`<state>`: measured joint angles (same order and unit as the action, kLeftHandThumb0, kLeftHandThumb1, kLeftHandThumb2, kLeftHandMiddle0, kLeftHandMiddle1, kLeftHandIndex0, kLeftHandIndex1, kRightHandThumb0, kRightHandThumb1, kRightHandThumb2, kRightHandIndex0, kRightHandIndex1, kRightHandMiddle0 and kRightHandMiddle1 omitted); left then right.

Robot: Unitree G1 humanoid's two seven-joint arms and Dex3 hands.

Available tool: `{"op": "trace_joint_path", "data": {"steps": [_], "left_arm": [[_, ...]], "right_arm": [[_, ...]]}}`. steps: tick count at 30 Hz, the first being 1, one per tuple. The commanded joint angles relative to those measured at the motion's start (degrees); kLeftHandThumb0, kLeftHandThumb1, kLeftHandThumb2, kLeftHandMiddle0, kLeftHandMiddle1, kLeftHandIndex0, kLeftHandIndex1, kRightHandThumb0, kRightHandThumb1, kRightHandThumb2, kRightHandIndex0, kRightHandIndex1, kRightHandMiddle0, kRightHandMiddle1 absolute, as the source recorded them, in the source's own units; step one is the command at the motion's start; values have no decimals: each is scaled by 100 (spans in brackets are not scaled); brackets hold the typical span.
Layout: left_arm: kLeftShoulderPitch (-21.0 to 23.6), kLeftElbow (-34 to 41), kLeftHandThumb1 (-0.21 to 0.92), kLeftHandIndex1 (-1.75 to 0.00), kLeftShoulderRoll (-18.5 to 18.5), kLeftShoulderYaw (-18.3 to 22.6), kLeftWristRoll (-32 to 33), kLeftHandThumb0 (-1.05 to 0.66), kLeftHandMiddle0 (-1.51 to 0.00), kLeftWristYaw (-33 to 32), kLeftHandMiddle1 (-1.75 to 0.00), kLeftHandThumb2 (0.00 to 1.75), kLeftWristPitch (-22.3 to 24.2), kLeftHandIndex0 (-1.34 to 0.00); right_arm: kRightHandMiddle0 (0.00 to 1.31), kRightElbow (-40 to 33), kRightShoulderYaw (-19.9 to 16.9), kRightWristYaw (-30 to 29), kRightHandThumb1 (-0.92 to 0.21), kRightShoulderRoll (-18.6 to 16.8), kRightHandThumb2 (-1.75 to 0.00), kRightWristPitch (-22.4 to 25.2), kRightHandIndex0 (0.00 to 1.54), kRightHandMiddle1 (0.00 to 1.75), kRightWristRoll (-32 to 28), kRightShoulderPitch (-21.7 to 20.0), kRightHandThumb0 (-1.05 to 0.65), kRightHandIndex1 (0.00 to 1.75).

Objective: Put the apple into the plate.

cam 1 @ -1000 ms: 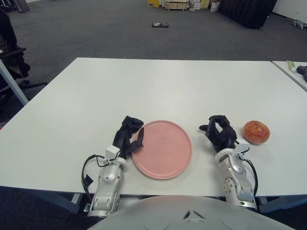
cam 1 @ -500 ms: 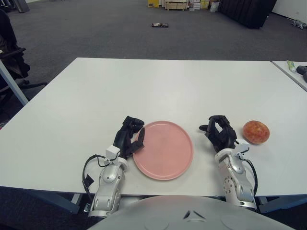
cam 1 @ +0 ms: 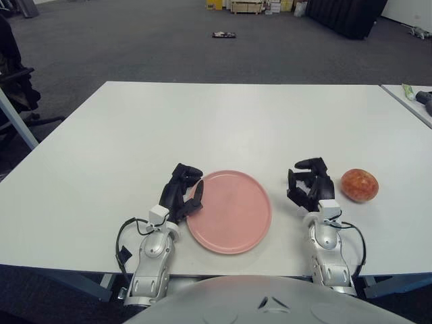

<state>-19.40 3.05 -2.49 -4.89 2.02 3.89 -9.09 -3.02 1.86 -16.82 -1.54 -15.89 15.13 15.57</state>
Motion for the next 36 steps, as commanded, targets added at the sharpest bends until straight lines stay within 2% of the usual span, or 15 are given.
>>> {"op": "trace_joint_path", "data": {"steps": [1,7,8,11,12,14,17,22,30,34,36], "left_arm": [[79,37,71,-175,27,143,71,-38,-60,-67,-135,82,54,-32],[137,-49,74,-175,-4,256,40,-37,-59,-150,-135,78,8,-30],[160,-83,75,-175,2,283,51,-37,-58,-150,-136,77,-14,-30],[209,-192,76,-175,-5,347,100,-37,-58,-122,-137,75,-119,-29],[220,-226,76,-175,-11,363,114,-37,-58,-108,-137,75,-164,-29],[251,-327,77,-175,-18,402,125,-37,-57,-99,-138,73,-303,-28],[270,-417,78,-175,11,466,118,-37,-56,-113,-139,73,-374,-28],[284,-475,79,-175,29,528,33,-37,-53,-193,-142,71,-378,-27],[280,-479,80,-175,22,612,-25,-36,-52,-335,-145,71,-364,-27],[296,-535,80,-175,72,679,-17,-36,-52,-325,-147,70,-383,-27],[291,-541,80,-175,107,731,-26,-36,-52,-337,-147,70,-361,-27]], "right_arm": [[10,78,124,-322,-86,356,-56,-555,37,175,817,-62,-1,152],[6,-99,90,-407,-91,712,-50,-757,33,175,1306,-16,-1,153],[10,-131,76,-431,-92,763,-51,-785,28,175,1391,-18,-13,142],[15,-242,42,-534,-92,827,-52,-746,21,175,1638,-8,-28,126],[12,-296,32,-552,-89,835,-58,-708,19,165,1690,3,-33,122],[5,-445,6,-520,-76,861,-81,-610,12,139,1753,44,-46,114],[2,-646,-51,-492,-68,919,-92,-569,4,123,1826,108,-53,106],[0,-774,-130,-691,-61,929,-95,-592,1,109,2037,124,-55,91],[0,-645,-349,-1552,-53,907,-94,-403,0,87,2709,-92,-59,66],[0,-538,-450,-1628,-51,868,-89,-5,0,73,2775,-143,-65,40],[0,-744,-450,-1493,-51,712,-87,539,0,68,2952,-78,-67,30]]}}
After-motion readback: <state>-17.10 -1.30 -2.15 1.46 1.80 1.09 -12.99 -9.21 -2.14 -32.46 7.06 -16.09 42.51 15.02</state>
